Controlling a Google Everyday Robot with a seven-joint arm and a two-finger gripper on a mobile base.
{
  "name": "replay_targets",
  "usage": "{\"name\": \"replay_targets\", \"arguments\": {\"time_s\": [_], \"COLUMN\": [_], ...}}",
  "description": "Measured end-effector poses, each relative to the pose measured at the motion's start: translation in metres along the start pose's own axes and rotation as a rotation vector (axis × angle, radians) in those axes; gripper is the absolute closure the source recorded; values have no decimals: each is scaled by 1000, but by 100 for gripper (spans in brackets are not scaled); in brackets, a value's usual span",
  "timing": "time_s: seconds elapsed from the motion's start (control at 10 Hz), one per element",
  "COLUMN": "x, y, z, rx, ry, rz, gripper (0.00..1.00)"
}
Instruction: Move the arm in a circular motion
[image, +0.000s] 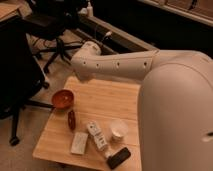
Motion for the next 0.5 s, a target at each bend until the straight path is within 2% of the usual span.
{"name": "replay_targets", "arguments": {"time_s": [0.1, 0.2, 0.3, 0.4, 0.5], "x": [-14, -21, -17, -3, 17], "y": [-28, -68, -100, -147, -183], "z": [1, -1, -3, -10, -17], "rx": [26, 65, 98, 149, 193], "ry": [-7, -5, 7, 30, 56], "rz": [37, 91, 136, 211, 271], "gripper": [100, 100, 100, 100, 100]}}
